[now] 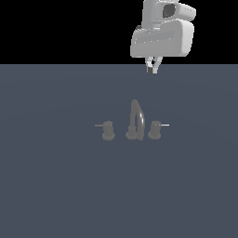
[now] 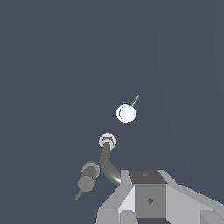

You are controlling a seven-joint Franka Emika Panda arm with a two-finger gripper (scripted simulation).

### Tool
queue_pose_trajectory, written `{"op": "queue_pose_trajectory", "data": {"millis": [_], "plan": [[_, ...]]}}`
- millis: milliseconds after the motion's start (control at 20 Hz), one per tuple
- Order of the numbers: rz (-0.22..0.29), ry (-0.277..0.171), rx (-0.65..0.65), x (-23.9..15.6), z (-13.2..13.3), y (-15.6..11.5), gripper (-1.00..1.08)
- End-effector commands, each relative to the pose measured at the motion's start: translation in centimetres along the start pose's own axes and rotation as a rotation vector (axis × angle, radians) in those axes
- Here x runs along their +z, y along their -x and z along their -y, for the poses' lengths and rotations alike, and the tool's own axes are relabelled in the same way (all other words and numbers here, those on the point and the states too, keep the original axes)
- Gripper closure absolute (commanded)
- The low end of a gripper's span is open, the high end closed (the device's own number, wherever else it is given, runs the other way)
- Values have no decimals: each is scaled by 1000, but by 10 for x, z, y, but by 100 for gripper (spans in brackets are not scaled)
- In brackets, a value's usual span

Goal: Turn on the faucet by rotating a designated handle.

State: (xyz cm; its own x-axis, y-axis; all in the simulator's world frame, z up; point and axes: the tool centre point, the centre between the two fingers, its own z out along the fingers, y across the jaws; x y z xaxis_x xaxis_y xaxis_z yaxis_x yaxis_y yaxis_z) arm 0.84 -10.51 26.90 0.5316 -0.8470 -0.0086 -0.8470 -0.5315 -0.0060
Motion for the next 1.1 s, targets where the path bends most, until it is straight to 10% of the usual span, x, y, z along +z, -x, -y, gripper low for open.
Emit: {"op": "queue_pose_trajectory", "data": {"millis": [0,1050], "plan": [[-2,0,70,23,4,-14,108],[-10,3,514,194,2,-86,108]]}}
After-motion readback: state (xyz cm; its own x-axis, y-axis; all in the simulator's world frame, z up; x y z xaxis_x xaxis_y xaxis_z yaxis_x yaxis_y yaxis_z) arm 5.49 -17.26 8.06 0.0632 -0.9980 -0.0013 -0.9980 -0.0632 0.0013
